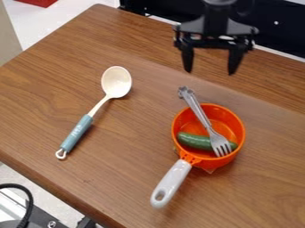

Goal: Remove the fork from the pot and put it on the top of the table.

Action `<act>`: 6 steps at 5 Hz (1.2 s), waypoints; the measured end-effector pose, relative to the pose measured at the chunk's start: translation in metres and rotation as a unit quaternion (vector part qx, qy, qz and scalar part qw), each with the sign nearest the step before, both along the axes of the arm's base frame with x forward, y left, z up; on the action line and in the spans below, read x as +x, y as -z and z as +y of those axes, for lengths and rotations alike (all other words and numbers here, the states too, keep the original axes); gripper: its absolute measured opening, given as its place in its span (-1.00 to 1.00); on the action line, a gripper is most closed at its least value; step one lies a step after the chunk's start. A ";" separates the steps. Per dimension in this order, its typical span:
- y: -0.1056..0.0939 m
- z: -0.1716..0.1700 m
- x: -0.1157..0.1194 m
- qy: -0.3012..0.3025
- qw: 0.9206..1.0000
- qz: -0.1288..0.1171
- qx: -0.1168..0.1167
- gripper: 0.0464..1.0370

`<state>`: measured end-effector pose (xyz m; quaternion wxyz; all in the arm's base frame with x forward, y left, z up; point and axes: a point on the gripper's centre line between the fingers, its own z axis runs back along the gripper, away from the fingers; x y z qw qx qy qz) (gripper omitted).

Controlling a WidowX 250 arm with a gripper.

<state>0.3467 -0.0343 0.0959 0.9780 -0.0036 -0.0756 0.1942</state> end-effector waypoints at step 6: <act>0.000 -0.042 -0.077 -0.061 0.996 -0.029 -0.057 0.93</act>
